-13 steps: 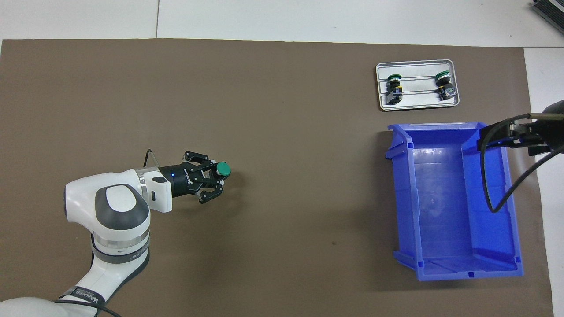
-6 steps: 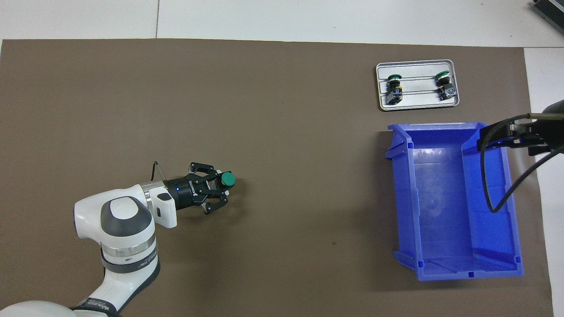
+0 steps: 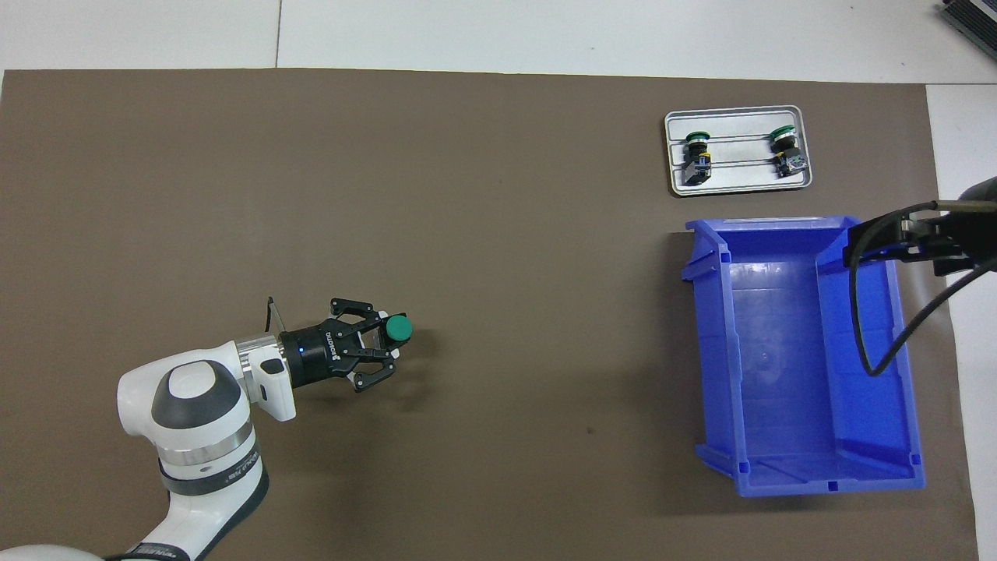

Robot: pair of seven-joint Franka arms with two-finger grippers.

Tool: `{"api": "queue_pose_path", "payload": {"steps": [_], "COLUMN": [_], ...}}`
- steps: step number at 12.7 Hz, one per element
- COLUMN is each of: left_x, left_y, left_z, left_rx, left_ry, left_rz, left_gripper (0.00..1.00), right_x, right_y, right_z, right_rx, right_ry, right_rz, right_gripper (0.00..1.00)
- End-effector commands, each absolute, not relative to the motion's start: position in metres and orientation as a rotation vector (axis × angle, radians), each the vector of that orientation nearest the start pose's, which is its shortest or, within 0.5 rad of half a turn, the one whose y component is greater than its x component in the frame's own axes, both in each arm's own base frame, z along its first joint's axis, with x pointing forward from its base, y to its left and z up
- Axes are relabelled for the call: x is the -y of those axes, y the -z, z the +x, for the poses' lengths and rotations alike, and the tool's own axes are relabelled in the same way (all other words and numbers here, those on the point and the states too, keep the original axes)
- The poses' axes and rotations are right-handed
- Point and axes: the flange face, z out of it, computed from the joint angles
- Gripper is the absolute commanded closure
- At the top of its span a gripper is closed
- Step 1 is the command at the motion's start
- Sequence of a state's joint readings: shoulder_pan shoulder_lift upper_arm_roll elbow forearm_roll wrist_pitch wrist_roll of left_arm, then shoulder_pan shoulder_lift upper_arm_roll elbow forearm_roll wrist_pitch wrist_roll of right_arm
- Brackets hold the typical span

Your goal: Place and press button with both arms

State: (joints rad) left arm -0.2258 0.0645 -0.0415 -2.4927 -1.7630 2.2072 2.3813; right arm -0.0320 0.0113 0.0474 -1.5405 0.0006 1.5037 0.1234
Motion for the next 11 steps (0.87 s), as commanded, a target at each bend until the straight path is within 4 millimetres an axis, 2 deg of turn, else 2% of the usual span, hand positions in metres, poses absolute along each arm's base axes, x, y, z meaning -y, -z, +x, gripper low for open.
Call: {"api": "queue_pose_path", "payload": {"steps": [1,6,9,11], "left_x": [0.139,0.131,0.104,0.096], "left_y": [-0.262,-0.256,-0.253,-0.245], "left_z": [0.42,0.408,0.411,0.412], "left_rx": [1.193,1.171,1.112,1.123], "left_ry": [-1.12,-1.162,-1.247,-1.276], "left_rz": [1.722,1.626,1.576,1.568], "left_gripper": [0.77,0.8,0.8,0.8], "right_x": [-0.009,-0.009,-0.009,-0.009], "right_y": [-0.628,-0.628,-0.628,-0.628], "right_z": [0.546,0.546,0.546,0.546], "right_rx": [-0.14,-0.14,-0.14,-0.14], "right_ry": [-0.074,-0.074,-0.074,-0.074], "right_rz": [-3.116,-3.116,-3.118,-3.116], "right_gripper": [0.0,0.0,0.0,0.0]}}
